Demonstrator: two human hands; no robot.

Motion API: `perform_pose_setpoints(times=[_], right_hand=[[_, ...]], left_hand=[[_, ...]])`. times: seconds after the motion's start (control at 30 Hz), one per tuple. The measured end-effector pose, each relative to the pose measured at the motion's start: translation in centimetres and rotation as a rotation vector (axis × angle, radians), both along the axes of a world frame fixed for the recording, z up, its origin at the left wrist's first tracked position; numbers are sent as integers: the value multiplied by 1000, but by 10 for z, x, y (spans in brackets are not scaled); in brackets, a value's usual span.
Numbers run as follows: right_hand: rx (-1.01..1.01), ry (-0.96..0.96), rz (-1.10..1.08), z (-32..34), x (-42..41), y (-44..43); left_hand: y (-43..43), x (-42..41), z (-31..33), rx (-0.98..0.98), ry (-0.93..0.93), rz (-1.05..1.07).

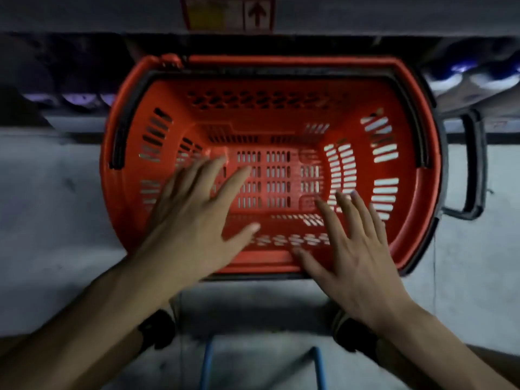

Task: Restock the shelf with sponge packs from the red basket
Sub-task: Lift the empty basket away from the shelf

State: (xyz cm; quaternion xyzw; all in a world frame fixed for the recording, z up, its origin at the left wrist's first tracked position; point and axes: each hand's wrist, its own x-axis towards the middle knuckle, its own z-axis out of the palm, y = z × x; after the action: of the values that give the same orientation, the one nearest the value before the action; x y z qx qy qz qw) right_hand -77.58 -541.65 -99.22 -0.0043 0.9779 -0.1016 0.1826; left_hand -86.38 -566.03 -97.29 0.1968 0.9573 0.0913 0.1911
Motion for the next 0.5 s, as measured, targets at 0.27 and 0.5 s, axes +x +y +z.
perform_pose_setpoints(times=[0.27, 0.5], right_hand=[[-26, -47, -93, 14, 13, -11], [-10, -102, -167, 55, -6, -22]], left_hand=[[-12, 2, 9, 136, -69, 142], [-12, 44, 35, 126, -37, 188]])
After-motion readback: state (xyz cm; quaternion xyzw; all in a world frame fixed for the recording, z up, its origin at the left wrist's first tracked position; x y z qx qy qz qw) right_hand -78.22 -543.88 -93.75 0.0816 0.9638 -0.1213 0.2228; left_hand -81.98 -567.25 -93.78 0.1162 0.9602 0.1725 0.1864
